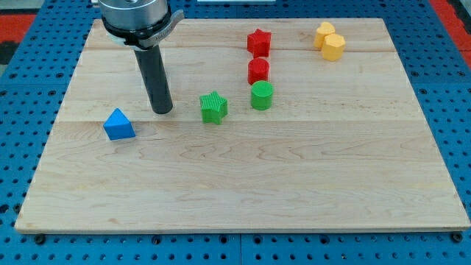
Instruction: Put the green star to the bottom of the green circle
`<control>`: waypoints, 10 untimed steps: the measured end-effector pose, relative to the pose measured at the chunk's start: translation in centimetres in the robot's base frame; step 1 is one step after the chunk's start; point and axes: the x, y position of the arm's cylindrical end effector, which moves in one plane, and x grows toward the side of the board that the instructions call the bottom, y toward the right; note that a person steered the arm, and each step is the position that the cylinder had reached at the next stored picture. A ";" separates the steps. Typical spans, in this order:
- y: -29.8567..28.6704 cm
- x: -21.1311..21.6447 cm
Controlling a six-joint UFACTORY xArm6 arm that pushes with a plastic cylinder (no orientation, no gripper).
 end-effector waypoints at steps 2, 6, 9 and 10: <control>3.2 1.7; 3.5 -2.1; 11.3 2.1; 12.3 3.0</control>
